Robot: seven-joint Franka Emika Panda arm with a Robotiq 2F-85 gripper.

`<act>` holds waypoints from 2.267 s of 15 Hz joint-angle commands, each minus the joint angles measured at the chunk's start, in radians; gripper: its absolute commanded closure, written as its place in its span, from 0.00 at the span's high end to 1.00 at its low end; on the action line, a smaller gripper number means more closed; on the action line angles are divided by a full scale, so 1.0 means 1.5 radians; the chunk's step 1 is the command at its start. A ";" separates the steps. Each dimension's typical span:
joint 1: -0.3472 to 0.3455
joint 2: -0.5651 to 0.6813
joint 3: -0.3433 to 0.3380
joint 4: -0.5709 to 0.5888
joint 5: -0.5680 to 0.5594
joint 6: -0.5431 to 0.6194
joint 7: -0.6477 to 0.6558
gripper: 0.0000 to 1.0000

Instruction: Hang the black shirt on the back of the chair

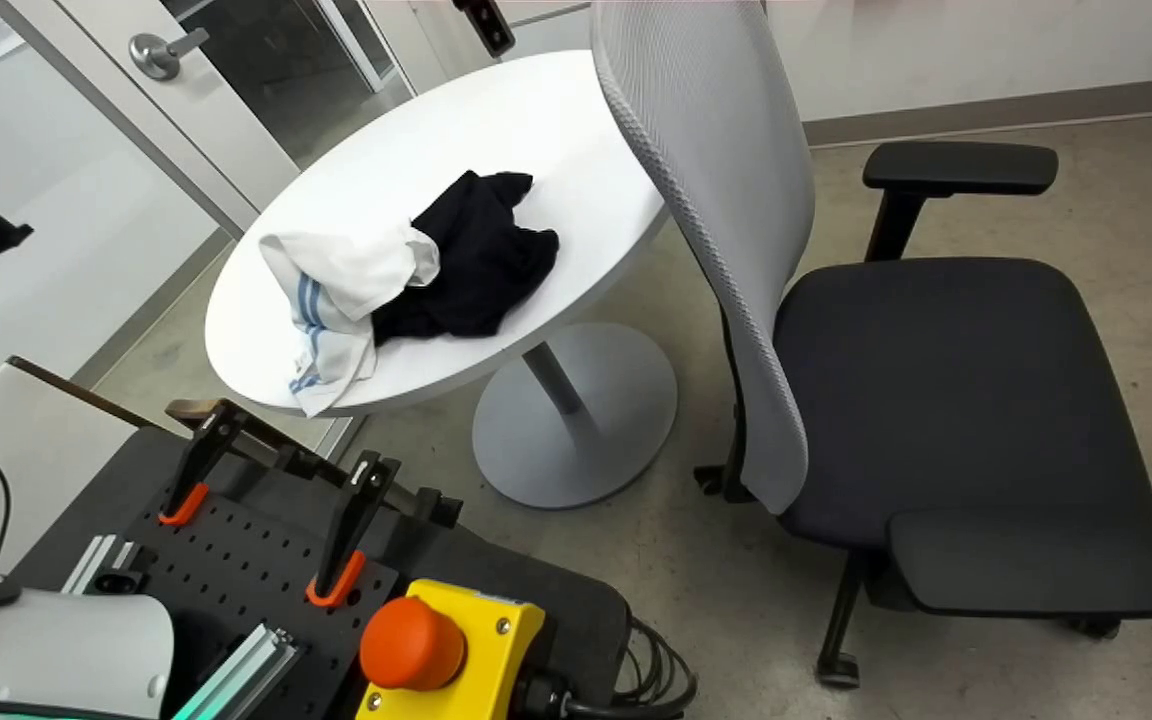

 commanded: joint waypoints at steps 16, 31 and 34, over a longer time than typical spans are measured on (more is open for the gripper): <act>0.070 0.301 0.023 0.168 0.147 0.092 0.051 1.00; 0.104 0.536 0.007 0.398 0.140 -0.058 0.074 1.00; 0.112 0.563 0.010 0.422 0.139 -0.072 0.071 1.00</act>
